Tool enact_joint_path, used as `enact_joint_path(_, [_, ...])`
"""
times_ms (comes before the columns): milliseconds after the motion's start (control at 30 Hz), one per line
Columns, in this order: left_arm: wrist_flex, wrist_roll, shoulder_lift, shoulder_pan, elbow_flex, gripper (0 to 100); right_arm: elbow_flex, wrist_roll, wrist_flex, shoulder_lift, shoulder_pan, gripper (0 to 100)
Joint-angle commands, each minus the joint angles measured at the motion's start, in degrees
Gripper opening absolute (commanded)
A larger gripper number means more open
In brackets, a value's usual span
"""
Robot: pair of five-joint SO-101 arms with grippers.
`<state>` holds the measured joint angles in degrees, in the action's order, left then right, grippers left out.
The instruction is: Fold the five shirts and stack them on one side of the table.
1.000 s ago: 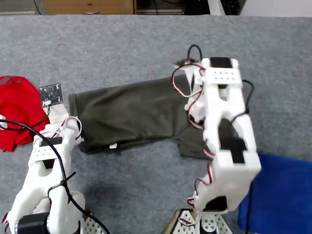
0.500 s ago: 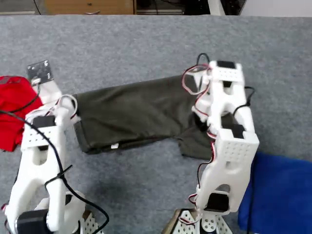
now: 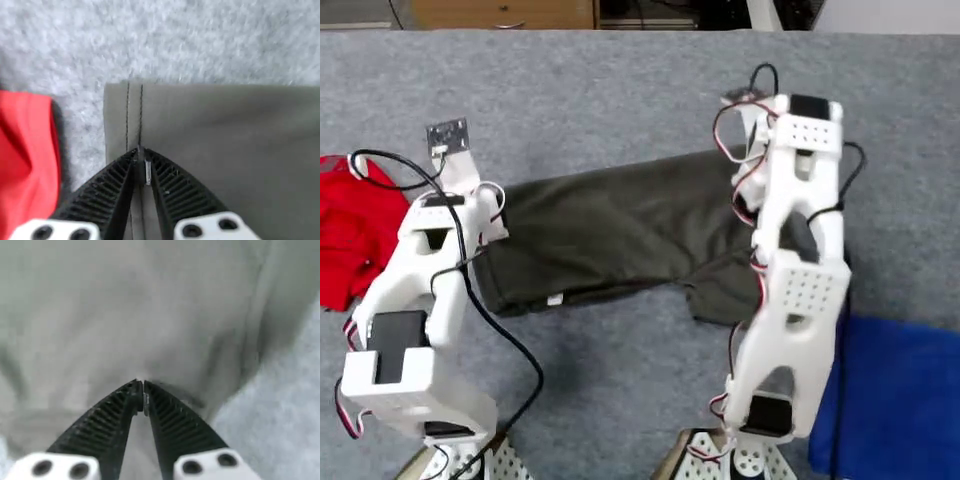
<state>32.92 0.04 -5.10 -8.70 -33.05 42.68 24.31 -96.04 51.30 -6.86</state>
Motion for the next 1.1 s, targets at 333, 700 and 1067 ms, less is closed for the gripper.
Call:
enact_joint_path(333, [4.2,-3.9,1.5,-0.4,3.4,2,28.4,-0.4,-6.4,7.5,-6.4,2.0])
enact_joint_path(700, [9.0,-4.6,37.9,1.8,-16.6,2,-22.1,21.5,-6.0,-37.7,-4.3,2.3])
enact_joint_path(1067, [-14.2,-4.0,39.3,-0.2,-34.5,2,-75.8,55.8,16.4,-62.6,-10.9,2.3])
